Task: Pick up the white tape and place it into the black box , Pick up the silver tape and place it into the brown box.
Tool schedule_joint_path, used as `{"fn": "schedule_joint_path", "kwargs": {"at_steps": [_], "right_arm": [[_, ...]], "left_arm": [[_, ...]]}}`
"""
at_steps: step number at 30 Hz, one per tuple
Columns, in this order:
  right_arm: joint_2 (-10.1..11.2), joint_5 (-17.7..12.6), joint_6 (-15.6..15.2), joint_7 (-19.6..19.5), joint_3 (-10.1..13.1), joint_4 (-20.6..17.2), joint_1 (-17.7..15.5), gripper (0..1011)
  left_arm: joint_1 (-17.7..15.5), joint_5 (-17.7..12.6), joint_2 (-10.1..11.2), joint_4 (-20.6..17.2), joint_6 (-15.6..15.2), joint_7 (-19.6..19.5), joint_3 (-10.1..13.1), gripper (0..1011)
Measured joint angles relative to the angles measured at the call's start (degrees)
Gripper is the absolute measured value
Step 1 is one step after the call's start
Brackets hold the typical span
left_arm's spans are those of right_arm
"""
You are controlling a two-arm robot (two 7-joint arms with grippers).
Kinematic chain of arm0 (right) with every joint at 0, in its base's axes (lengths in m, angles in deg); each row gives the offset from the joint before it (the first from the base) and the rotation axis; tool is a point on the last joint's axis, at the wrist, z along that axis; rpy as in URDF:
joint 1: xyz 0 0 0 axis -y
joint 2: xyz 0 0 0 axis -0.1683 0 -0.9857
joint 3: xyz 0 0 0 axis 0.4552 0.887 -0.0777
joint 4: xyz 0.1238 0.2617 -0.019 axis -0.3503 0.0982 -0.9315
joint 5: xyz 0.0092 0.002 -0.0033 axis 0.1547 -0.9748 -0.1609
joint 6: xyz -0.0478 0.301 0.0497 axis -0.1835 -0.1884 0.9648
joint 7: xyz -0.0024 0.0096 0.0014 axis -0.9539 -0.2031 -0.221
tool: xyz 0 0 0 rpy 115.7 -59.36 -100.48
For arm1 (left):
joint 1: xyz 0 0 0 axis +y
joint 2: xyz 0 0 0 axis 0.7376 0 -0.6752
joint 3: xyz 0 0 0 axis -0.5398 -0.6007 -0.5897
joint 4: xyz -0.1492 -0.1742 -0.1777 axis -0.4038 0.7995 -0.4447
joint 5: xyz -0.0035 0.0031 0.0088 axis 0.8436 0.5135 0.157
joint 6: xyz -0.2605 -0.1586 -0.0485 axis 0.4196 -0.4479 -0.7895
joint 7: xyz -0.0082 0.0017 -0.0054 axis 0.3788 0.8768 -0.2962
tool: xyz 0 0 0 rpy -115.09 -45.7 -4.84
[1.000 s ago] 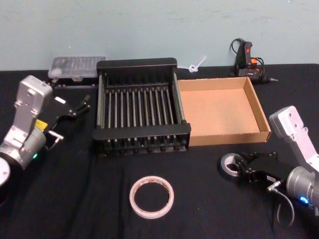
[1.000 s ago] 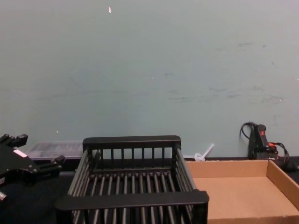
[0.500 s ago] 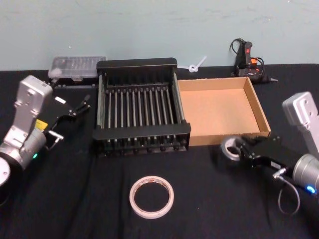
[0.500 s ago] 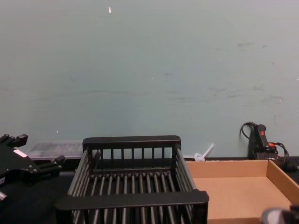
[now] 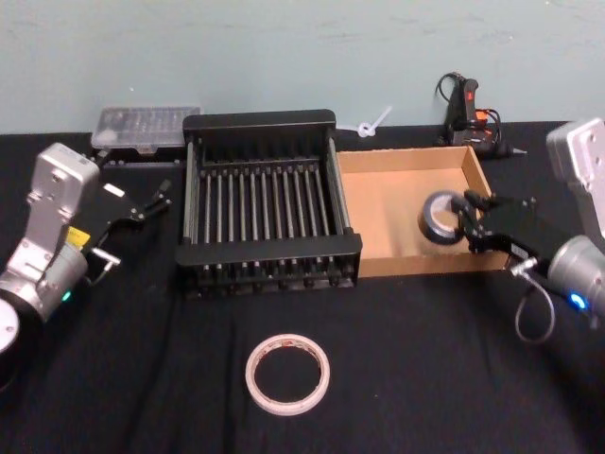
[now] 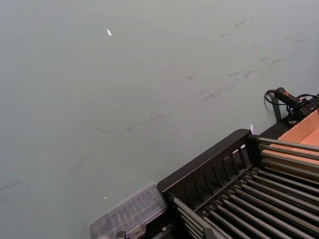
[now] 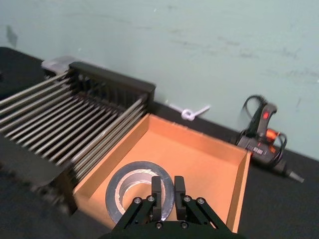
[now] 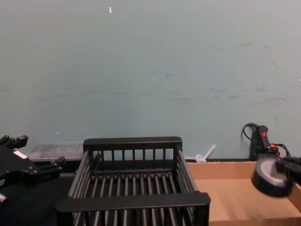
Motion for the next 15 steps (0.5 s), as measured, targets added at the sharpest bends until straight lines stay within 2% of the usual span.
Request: {"fn": "schedule_joint_path", "kwargs": {"at_steps": [10, 15], "right_arm": [[-4.1, 3.5, 0.7, -1.2, -1.6, 7.7, 8.0, 156], [-6.6, 5.7, 0.5, -1.9, -2.8, 13.3, 12.3, 156]], "left_arm": [[0.0, 0.0, 0.0, 0.0, 0.0, 0.0, 0.0, 1001], [0.0, 0.0, 0.0, 0.0, 0.0, 0.0, 0.0, 1001]]}}
